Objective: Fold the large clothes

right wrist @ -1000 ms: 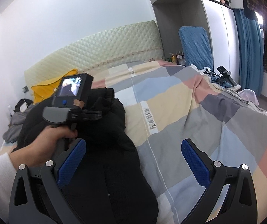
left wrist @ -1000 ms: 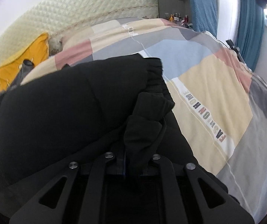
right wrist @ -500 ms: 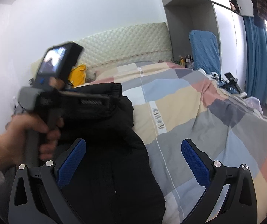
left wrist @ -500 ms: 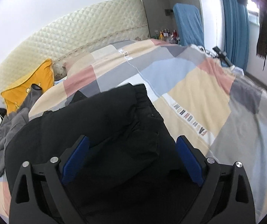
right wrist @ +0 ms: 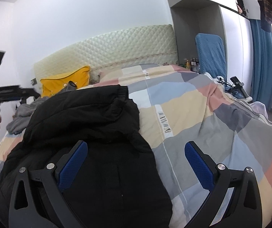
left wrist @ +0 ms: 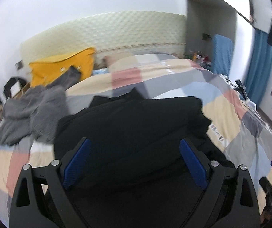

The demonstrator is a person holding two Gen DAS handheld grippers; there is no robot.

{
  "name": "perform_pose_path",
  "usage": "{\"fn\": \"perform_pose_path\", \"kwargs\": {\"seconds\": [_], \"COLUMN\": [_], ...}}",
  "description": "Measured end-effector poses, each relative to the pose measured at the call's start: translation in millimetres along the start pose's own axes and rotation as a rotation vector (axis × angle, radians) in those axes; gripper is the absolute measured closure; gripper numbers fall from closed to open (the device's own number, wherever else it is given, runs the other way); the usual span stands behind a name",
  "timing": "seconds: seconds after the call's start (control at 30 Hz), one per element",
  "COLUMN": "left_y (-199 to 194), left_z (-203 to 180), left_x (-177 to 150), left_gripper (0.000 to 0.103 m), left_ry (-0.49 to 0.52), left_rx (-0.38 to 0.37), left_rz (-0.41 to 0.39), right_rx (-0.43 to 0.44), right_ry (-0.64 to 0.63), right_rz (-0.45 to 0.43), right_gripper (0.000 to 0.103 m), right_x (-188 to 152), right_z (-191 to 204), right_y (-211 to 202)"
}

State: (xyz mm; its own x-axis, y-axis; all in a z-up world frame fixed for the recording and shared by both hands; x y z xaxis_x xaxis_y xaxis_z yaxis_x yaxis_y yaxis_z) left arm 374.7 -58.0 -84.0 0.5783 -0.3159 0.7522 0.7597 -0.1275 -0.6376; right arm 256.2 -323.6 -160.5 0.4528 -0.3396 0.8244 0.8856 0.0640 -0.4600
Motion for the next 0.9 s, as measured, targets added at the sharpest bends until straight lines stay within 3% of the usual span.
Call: {"fn": "perform_pose_path", "kwargs": {"seconds": [0.2,0.3,0.4,0.47,0.6,0.73,0.9], "left_y": [11.2,27.7,42.7,48.9,61.1,77.5,97.2], "left_z": [51.5,81.7,106.5,118.0,136.4,147.5,156.7], "left_x": [-69.2,-108.5,-136.6,-148.3,-167.9,-186.2,-194.6], "left_gripper": [0.008,0.008,0.008,0.008,0.008,0.005,0.005], "left_ry": [-0.117,-0.19,-0.227,-0.231,-0.216,-0.224,-0.236], "left_rx": [-0.009,0.024,0.05,0.057,0.077,0.07,0.085], "left_rz": [0.047,0.092,0.162,0.196,0.26,0.315,0.334], "right_rx": [-0.03,0.005,0.095,0.138,0.12,0.18,0.204], "right_ry": [-0.005,0.016,0.079,0.112,0.049,0.095,0.142], "right_rz": [0.035,0.078,0.154,0.187,0.172,0.208,0.222], "right_gripper": [0.0,0.0,0.0,0.0,0.0,0.004,0.01], "right_x": [2.7,8.6,12.1,15.8,24.6,30.3,43.8], "right_z": [5.2,11.4,23.5,30.7,40.9,45.7,35.0], "right_y": [16.0,34.0,60.2,79.9,119.6,161.5,197.2]}}
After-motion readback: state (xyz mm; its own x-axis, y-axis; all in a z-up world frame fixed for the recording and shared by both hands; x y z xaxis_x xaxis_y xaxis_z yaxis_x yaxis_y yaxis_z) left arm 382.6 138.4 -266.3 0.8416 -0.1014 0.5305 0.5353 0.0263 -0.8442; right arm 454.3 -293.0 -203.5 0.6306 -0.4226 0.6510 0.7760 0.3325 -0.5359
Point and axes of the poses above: each gripper's, at about its wrist camera, not at the fingertips, and y roughly the way its jaws point, z to its left, x to its top, the point moved 8 cm from there along y, roughly the way its jaws point, and after that the axes turned 11 degrees about y, right-handed, at the moved point
